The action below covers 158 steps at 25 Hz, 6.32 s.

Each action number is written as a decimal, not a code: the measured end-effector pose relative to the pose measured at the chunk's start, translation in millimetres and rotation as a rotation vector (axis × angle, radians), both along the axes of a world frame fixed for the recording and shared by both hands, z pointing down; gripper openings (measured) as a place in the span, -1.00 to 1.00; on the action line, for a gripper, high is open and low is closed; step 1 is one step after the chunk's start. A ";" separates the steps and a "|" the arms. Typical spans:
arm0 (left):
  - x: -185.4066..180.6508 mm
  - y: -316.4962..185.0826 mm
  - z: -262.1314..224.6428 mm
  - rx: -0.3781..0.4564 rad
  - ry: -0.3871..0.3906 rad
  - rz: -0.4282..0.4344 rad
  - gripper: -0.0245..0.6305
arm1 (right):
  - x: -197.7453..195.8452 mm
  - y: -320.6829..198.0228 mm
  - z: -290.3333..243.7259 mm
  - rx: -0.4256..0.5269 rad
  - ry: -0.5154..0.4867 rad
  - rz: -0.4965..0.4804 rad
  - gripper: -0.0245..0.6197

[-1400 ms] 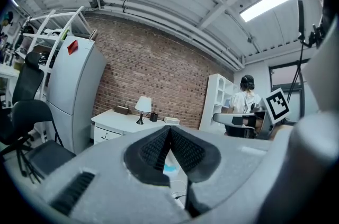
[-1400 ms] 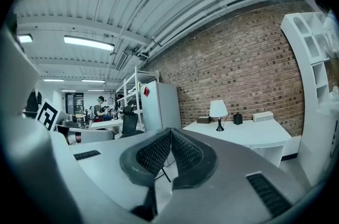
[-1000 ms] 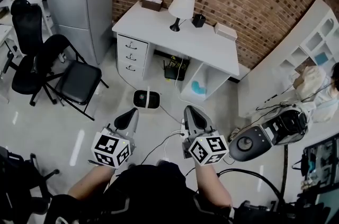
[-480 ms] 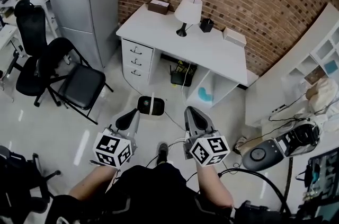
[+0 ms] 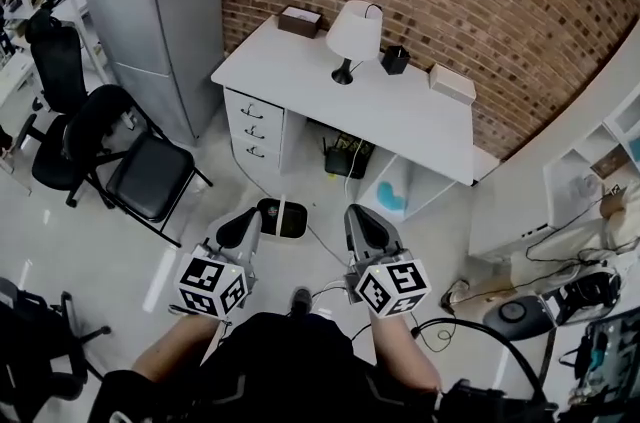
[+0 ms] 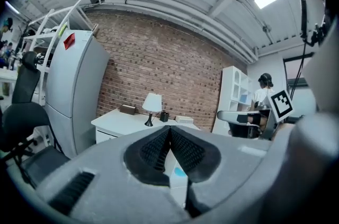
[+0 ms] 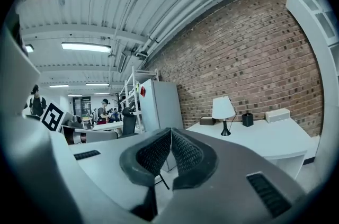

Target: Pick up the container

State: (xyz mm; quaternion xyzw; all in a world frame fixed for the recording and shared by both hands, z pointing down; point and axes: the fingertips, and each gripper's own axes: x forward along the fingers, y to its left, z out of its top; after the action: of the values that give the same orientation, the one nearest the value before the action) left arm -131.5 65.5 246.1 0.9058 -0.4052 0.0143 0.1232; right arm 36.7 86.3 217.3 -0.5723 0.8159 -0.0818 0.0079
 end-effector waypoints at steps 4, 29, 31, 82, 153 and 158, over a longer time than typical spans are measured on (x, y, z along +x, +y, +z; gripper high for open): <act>18.3 -25.4 -0.9 -0.017 -0.020 -0.030 -0.90 | 17.5 -26.6 -5.5 0.015 -0.018 -0.042 -0.90; 81.6 -125.7 84.5 -0.168 -0.076 -0.085 -0.90 | 73.3 -146.4 84.0 -0.159 0.018 -0.138 -0.90; 78.3 -135.2 99.7 -0.194 -0.078 -0.094 -0.90 | 71.3 -153.5 95.9 -0.182 0.016 -0.130 -0.90; 116.4 -230.7 637.7 -0.651 -0.348 -0.161 -0.29 | 64.0 -233.6 522.0 -0.522 0.041 -0.098 -0.90; 52.0 -217.7 526.0 -0.655 -0.523 -0.191 -0.70 | 65.5 -186.5 440.8 -0.501 0.013 -0.082 -0.67; 60.7 -195.5 447.1 -0.647 -0.494 -0.177 -0.70 | 69.9 -184.7 375.9 -0.446 0.032 -0.111 -0.68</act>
State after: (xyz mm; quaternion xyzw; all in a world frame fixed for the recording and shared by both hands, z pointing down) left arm -70.8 -130.0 693.3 0.7514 -0.4736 0.3470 0.3013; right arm 106.6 -98.3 593.2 -0.5154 0.8078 -0.2516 -0.1364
